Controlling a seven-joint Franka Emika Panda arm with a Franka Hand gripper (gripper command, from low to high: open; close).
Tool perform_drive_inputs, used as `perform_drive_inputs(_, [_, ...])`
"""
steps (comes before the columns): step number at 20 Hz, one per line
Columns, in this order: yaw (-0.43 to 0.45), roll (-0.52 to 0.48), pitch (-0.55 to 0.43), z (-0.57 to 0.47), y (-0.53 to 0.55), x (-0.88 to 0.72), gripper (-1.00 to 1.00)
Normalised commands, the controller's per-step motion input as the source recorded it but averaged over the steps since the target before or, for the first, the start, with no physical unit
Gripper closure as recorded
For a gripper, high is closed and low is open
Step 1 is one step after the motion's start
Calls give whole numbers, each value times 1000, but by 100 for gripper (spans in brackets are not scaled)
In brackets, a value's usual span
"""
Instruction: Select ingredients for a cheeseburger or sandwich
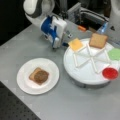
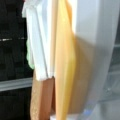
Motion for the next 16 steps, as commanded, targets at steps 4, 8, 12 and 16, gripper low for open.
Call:
perform_drive_inputs(4, [83, 185, -106, -75, -111, 178, 100])
perform_drive_inputs(8, [95, 200, -102, -72, -139, 189, 100])
perform_drive_inputs(12, [121, 214, -92, -63, -178, 191, 100])
perform_drive_inputs(16, [161, 234, -81, -59, -227, 193, 100])
